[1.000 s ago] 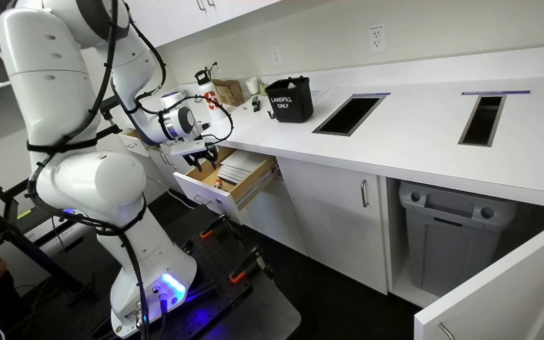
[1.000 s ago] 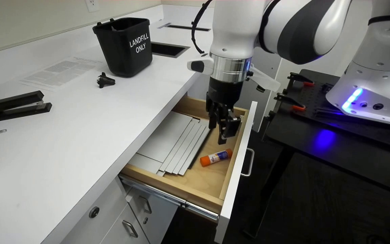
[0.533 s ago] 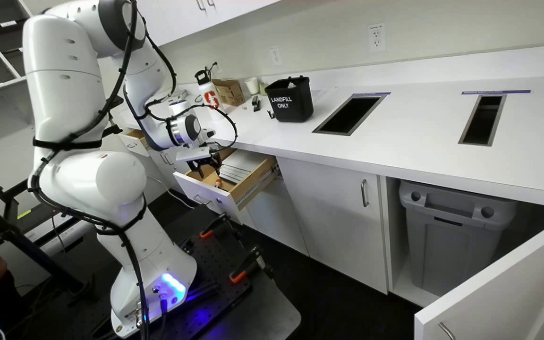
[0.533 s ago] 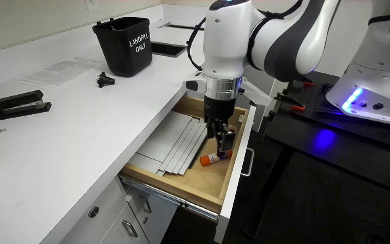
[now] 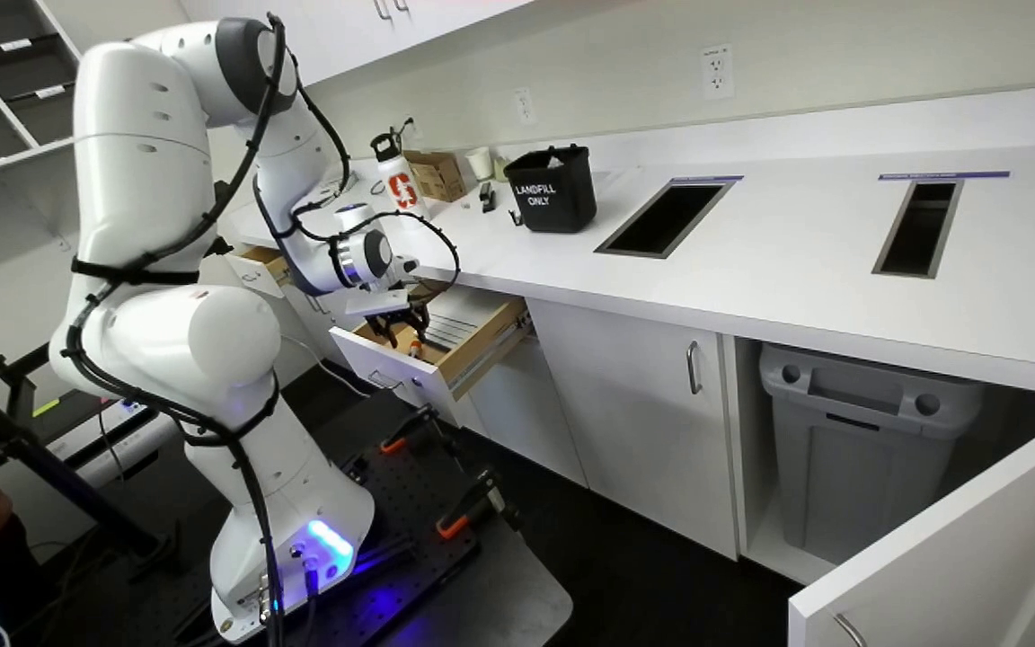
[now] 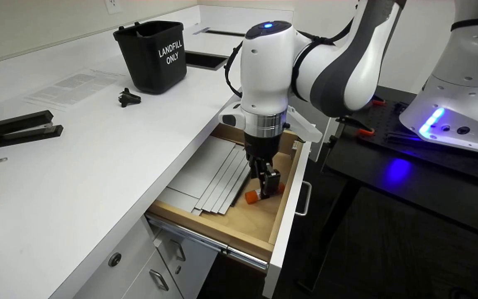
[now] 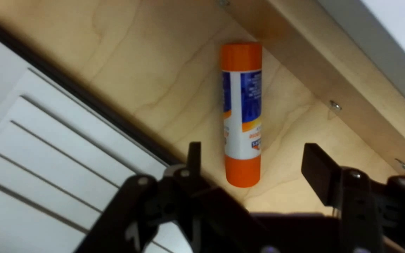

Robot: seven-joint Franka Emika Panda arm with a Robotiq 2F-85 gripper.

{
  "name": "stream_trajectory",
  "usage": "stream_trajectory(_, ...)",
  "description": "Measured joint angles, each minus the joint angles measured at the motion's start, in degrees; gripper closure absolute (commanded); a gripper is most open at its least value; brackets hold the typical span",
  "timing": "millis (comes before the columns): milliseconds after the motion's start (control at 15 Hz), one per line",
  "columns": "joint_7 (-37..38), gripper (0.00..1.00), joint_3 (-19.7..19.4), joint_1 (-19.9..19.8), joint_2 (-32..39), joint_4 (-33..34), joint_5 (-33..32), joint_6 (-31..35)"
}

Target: Pick up the glue stick and put it on the counter top

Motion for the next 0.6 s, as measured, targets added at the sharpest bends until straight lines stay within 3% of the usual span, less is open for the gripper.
stream_trajectory(267,0.0,0.28,-1.3,0.5,2.3,1.7,0.0,0.1)
stream_trajectory(333,0.0,0.34,-1.5,0.5,2.8,2.1,0.0,0.1)
stream_trajectory(400,0.0,0.45,-1.5,0.5,3.4,2.5,0.0,0.1)
stream_trajectory(467,0.0,0.62,-1.6,0.5,3.8,2.8,0.0,0.1)
stream_trajectory(600,0.0,0.78,-1.6,0.6,4.7,3.3,0.0,0.1)
